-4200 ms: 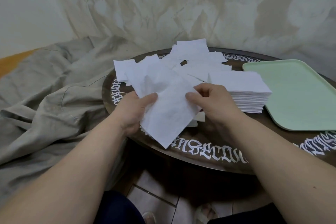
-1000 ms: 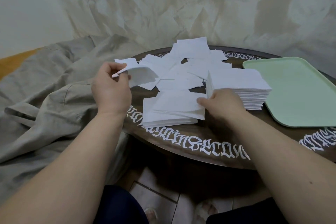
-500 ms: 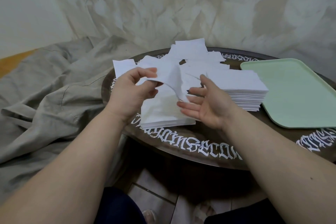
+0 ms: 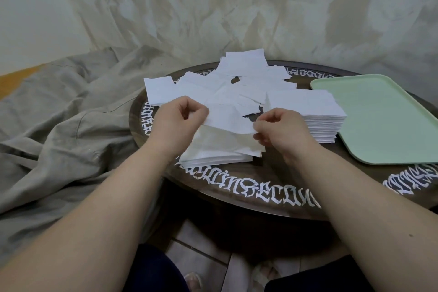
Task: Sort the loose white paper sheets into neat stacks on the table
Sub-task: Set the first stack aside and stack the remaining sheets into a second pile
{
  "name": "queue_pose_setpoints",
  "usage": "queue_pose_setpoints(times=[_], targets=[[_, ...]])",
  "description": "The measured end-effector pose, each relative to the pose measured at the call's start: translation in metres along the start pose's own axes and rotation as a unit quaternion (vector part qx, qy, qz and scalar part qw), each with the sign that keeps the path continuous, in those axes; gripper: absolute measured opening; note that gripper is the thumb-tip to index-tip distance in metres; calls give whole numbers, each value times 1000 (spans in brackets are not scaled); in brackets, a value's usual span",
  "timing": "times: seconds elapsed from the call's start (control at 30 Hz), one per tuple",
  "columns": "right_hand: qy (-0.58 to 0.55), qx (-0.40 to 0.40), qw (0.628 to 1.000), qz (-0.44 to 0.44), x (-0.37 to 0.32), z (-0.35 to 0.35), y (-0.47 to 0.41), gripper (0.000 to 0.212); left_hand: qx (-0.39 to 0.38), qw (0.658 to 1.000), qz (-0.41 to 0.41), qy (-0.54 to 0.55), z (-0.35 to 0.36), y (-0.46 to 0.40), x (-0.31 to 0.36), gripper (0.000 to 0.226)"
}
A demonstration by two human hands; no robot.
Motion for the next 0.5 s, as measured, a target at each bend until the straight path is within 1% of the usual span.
queue_pose_setpoints(times=[0.03, 0.07, 0.1, 0.17, 0.23, 0.27, 0.3, 0.33, 0.4, 0.47, 0.5], targets=[[109, 20, 993, -36, -5, -4, 1, 3, 14, 997, 41, -62, 0, -1, 8, 8], [186, 32, 980, -68, -9, -5, 1, 9, 27, 991, 77, -104, 1, 0, 16, 14], [225, 27, 969, -94, -13, -3, 2, 17, 37, 988, 101, -114, 2, 0, 23, 17], [253, -8, 956, -149, -20, 11, 5, 40, 49, 987, 124, -92, 3, 0, 31, 20], [297, -14, 928, -225, -32, 28, 10, 62, 49, 989, 127, -60, 7, 0, 34, 21], [317, -6, 913, -256, -38, 36, 13, 68, 49, 990, 126, -47, 8, 0, 36, 22], [336, 6, 901, -275, -41, 43, 14, 69, 50, 990, 126, -33, 10, 0, 37, 24], [351, 21, 892, -285, -43, 47, 15, 66, 50, 991, 125, -20, 11, 1, 38, 26], [371, 67, 876, -302, -47, 47, 15, 48, 44, 991, 123, -3, 12, 0, 38, 26], [362, 128, 859, -340, -54, 35, 16, 26, 44, 992, 120, -9, 9, -1, 34, 24], [344, 164, 849, -366, -59, 25, 18, 21, 49, 992, 117, -20, 7, -2, 31, 23]])
Point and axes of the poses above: each hand's wrist, its own y-axis away from the middle knuckle, its own z-axis out of the palm, x = y × z, the point moved 8 cm from there along -y, towards the middle knuckle, and after that the axes turned 12 degrees about y, right-handed, at the moved point
